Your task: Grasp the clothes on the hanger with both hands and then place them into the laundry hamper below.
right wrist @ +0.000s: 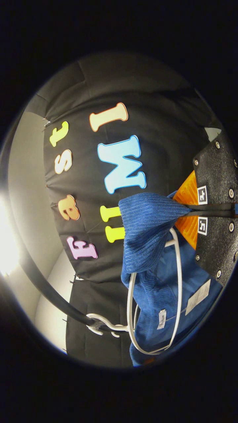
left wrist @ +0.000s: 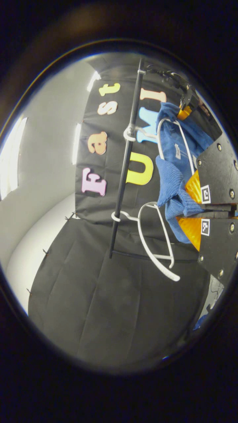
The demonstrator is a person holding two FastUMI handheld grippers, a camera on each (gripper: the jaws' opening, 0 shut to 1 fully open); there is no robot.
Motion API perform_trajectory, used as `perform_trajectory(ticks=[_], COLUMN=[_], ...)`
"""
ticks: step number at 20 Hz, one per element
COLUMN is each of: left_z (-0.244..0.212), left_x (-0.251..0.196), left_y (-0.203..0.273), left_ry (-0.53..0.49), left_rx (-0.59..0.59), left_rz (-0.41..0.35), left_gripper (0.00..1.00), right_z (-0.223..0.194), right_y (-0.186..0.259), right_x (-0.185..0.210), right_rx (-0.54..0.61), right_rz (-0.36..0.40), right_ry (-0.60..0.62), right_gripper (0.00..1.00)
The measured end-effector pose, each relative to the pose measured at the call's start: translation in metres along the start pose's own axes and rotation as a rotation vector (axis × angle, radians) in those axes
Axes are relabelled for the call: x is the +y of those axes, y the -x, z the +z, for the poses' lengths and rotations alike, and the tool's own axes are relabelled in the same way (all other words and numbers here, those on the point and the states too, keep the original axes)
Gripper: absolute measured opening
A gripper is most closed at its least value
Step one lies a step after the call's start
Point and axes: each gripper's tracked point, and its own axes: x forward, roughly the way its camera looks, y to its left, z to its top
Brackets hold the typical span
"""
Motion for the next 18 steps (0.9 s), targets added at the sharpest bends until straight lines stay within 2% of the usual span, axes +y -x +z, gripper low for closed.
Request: perform_trajectory(ticks=[6, 11, 14, 16, 18], left_z=[0.001, -0.003, -0.002, -0.001, 0.003], left_x=[0.023, 0.037, 0.052, 0.056, 0.055], left_y=[-0.009, -0.023, -0.030, -0.036, -0.038], left_ry=[-0.042, -0.020, -0.063, -0.074, -0.066], left_rx=[0.000, 0.022, 0.029, 0.025, 0.010], left_rz=[0.024, 0.002, 0.021, 0.012, 0.001], left_gripper=[0.02, 0.02, 0.02, 0.02, 0.02], right_z=[0.003, 0.004, 0.008, 0.014, 0.011], right_y=[-0.011, -0.011, -0.009, -0.013, -0.019], right_x=[-0.010, -0.014, -0.031, -0.034, -0.035], right_rx=[-0.056, -0.070, -0.079, -0.094, -0.096], right_rz=[-0.015, -0.008, -0.038, -0.033, -0.037], right_ry=[0.071, 0.071, 0.076, 0.043, 0.092], right_gripper=[0.00, 0.00, 0.00, 0.00, 0.00])
